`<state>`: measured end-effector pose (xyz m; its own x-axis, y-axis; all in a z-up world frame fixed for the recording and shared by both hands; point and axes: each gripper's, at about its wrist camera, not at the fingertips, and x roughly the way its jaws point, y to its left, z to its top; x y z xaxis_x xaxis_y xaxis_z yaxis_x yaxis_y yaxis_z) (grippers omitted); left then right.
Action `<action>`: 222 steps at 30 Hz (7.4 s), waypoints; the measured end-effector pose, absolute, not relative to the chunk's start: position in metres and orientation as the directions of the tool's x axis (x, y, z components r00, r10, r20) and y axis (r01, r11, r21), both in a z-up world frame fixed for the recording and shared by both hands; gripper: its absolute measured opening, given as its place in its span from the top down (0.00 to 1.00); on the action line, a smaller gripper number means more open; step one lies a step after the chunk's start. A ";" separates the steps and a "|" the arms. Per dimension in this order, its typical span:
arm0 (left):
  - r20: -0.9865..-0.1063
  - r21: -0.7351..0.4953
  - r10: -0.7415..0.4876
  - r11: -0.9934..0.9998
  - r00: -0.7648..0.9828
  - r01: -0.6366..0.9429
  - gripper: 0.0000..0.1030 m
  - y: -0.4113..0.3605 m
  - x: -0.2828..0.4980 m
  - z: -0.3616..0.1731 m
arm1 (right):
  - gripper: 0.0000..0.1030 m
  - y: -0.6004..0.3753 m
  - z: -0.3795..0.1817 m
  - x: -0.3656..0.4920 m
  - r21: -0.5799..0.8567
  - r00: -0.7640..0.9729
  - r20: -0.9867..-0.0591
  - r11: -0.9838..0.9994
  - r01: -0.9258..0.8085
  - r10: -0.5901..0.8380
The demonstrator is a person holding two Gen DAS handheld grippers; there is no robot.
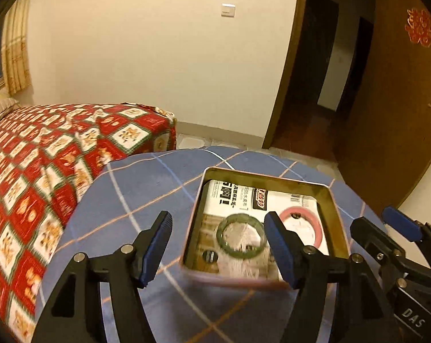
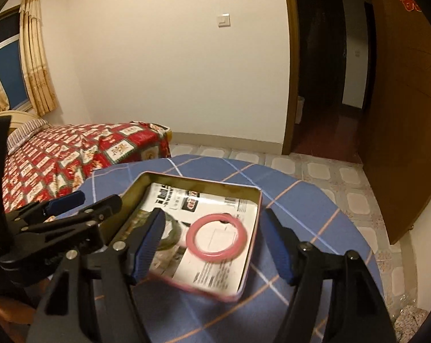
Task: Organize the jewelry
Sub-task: 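Withdraw both tools from the tin back to the jewelry pile, then grasp the dark bead bracelet with the left tool while the right tool grasps the silver bangle, then carry the bracelet and silver bangle into the tin and open both tools, then withdraw both tools from the tin back to the jewelry pile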
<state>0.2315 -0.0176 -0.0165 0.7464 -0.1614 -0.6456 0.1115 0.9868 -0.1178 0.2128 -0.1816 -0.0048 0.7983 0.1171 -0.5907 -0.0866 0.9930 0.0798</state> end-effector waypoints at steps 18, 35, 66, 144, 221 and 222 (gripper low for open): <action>-0.596 -0.131 -0.133 0.989 0.792 0.067 0.35 0.011 0.120 -0.007 | 0.30 -0.153 -0.008 0.134 0.071 0.798 -0.583 0.988 -0.139 0.154; -0.603 -0.050 -0.049 0.998 0.796 0.023 0.35 0.050 0.061 -0.031 | 0.30 -0.148 -0.016 0.097 0.088 0.799 -0.568 0.980 -0.177 0.196; -0.681 -0.002 -0.015 1.000 0.732 0.018 0.35 0.105 0.057 -0.078 | 0.78 -0.038 -0.101 0.139 0.246 0.466 -0.764 0.870 -0.428 0.446; -0.555 -0.188 -0.342 0.939 0.758 0.286 0.92 -0.039 0.257 -0.031 | 0.80 -0.201 -0.030 0.261 0.374 0.770 -0.547 0.919 -0.128 0.330; -0.663 -0.107 -0.132 0.991 0.737 0.081 0.38 0.069 0.036 -0.070 | 0.52 -0.147 -0.070 0.080 0.285 0.634 -0.659 0.914 -0.288 0.405; -0.667 -0.107 -0.137 0.990 0.733 0.087 0.38 0.068 0.034 -0.073 | 0.52 -0.144 -0.073 0.078 0.280 0.623 -0.666 0.912 -0.299 0.409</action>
